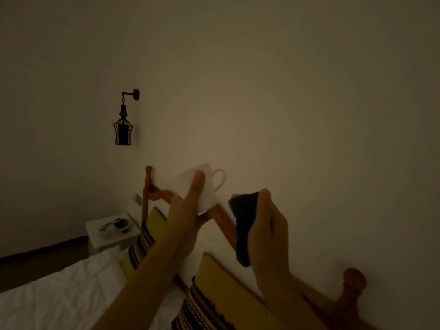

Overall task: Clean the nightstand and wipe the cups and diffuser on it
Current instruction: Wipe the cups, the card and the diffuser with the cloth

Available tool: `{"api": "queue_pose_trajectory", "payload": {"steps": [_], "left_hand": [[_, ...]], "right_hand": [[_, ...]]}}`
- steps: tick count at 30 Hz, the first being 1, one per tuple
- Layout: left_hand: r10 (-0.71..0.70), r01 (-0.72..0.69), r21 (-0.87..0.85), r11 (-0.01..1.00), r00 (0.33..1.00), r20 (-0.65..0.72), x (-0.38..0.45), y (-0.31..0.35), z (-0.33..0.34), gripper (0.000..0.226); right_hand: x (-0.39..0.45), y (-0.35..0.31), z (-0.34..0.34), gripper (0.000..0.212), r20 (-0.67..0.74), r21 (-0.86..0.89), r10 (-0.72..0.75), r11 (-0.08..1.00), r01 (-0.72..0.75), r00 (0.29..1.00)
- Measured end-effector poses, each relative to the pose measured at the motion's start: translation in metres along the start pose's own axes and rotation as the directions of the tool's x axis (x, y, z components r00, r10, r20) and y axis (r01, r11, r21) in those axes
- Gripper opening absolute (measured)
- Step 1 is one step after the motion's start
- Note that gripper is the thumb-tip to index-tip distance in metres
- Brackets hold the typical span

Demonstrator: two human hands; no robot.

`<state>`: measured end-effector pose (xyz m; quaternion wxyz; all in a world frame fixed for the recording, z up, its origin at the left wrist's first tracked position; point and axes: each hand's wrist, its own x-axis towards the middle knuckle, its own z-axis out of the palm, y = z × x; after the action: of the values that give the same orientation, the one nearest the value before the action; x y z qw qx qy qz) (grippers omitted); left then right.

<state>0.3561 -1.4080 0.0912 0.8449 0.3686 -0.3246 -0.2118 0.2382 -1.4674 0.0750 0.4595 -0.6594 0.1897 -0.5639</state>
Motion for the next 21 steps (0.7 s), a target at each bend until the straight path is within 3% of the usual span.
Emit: {"api": "queue_pose_trajectory", "payload": {"steps": [2, 4, 6, 9, 13, 15, 17, 19, 20, 21], "left_hand": [[-0.02, 0.018, 0.063, 0.998, 0.999, 0.033, -0.001, 0.0, -0.005, 0.072], [-0.014, -0.001, 0.125, 0.992, 0.993, 0.118, -0.01, -0.002, -0.005, 0.043], [-0.006, -0.027, 0.152, 0.988, 0.978, 0.21, -0.017, -0.005, -0.002, 0.041], [0.018, -0.041, 0.107, 0.993, 0.978, 0.208, -0.021, -0.005, -0.005, 0.054], [0.074, -0.09, 0.086, 0.992, 0.982, 0.174, -0.016, -0.005, -0.015, 0.013], [0.03, -0.042, 0.091, 0.995, 0.991, 0.127, -0.015, -0.007, -0.015, 0.025], [-0.063, 0.059, 0.073, 0.996, 0.996, 0.055, -0.011, -0.017, -0.015, 0.053], [-0.142, 0.142, -0.015, 0.99, 0.989, 0.045, -0.011, -0.025, -0.015, 0.063], [-0.159, 0.162, -0.07, 0.984, 0.986, 0.056, -0.01, -0.029, -0.016, 0.065], [-0.177, 0.183, -0.122, 0.976, 0.983, 0.057, -0.008, -0.031, -0.016, 0.071]], "right_hand": [[-0.003, -0.001, 0.002, 0.032, -0.091, -0.103, -0.325, 0.943, 0.316, 0.941], [-0.002, 0.001, 0.008, 0.032, -0.069, -0.238, -0.523, 0.836, 0.495, 0.85], [-0.002, 0.001, 0.014, 0.037, 0.021, -0.378, -0.621, 0.721, 0.581, 0.784], [-0.002, 0.012, 0.016, 0.03, 0.097, -0.463, -0.743, 0.556, 0.691, 0.663], [0.012, 0.028, 0.006, 0.028, 0.132, -0.481, -0.834, 0.418, 0.771, 0.535], [0.018, 0.033, 0.006, 0.025, 0.173, -0.545, -0.803, 0.404, 0.734, 0.57], [0.022, 0.033, 0.01, 0.02, 0.094, -0.538, -0.661, 0.595, 0.597, 0.744], [0.022, 0.034, 0.014, 0.021, -0.08, -0.35, -0.289, 0.904, 0.245, 0.954], [0.019, 0.034, 0.015, 0.023, -0.114, -0.208, -0.084, 0.976, 0.059, 0.99], [0.016, 0.036, 0.016, 0.025, -0.123, -0.101, 0.031, 0.994, -0.044, 0.992]]}}
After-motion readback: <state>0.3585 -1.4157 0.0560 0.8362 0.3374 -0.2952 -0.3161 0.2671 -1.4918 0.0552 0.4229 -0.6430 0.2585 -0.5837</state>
